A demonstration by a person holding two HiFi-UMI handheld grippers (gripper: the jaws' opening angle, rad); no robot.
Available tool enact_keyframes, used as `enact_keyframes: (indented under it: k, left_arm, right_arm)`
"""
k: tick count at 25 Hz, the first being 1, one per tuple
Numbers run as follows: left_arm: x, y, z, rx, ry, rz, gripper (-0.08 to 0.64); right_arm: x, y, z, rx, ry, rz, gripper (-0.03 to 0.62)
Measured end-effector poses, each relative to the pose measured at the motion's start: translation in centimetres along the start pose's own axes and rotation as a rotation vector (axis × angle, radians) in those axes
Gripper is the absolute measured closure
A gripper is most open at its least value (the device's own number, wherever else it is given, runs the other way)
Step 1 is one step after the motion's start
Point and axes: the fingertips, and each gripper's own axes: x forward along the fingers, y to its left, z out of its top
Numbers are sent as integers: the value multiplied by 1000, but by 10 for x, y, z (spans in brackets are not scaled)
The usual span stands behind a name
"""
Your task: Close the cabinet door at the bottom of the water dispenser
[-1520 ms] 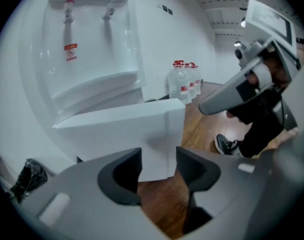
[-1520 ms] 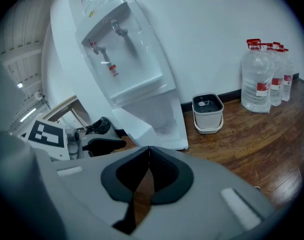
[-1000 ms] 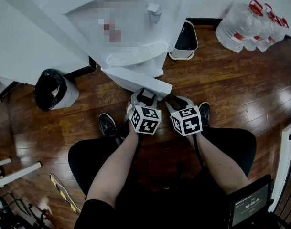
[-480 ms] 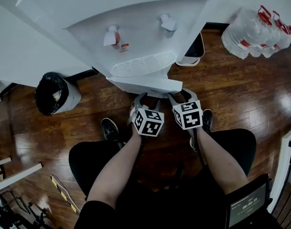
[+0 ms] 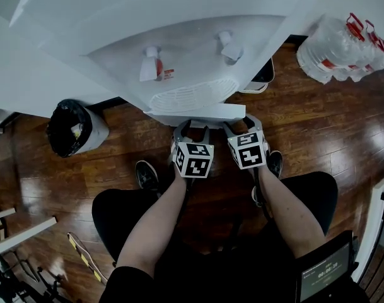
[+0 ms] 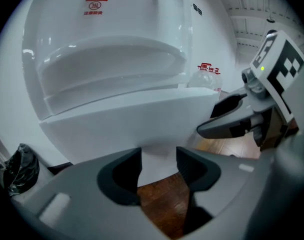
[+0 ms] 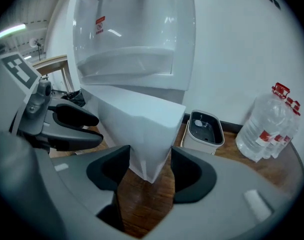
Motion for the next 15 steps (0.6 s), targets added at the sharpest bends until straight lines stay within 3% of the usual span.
enact_keyframes:
  k: [7, 15]
  left_arm:
    - [8, 19, -2, -19, 39, 35, 324]
    - [15, 19, 5, -104, -2, 73, 305]
  right_arm:
    - [13, -8, 11, -38, 4, 8, 339]
    - [24, -17, 22, -73, 0, 30, 339]
